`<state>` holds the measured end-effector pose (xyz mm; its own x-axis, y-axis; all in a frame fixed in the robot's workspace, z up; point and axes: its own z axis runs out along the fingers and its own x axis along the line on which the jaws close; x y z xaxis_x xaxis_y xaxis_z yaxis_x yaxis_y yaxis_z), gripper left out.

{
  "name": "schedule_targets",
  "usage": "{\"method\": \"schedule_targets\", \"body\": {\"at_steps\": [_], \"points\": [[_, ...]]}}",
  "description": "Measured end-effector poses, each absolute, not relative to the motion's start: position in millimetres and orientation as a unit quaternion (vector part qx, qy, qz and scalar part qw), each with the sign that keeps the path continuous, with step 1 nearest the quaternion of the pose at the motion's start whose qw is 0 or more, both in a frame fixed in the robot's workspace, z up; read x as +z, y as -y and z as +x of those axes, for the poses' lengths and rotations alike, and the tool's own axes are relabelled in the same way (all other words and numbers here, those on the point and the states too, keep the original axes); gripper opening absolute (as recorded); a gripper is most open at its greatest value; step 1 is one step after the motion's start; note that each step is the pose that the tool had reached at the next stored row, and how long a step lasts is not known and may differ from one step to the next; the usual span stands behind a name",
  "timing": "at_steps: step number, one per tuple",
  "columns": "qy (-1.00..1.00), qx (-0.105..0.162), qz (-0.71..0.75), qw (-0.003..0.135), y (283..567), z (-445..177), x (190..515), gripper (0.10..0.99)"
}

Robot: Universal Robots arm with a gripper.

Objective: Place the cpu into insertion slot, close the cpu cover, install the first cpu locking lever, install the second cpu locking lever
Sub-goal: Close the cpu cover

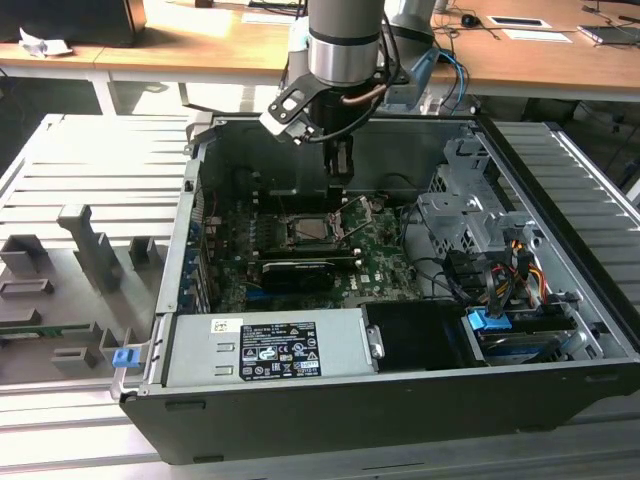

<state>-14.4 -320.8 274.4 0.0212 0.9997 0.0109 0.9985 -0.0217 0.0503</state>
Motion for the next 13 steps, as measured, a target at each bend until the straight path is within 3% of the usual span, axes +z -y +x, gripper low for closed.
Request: {"method": "schedule_targets", "body": {"at_steps": [13], "points": [[-0.699, 0.02, 0.714, 0.014, 320.8, 1.1, 276.0, 0.106]]}}
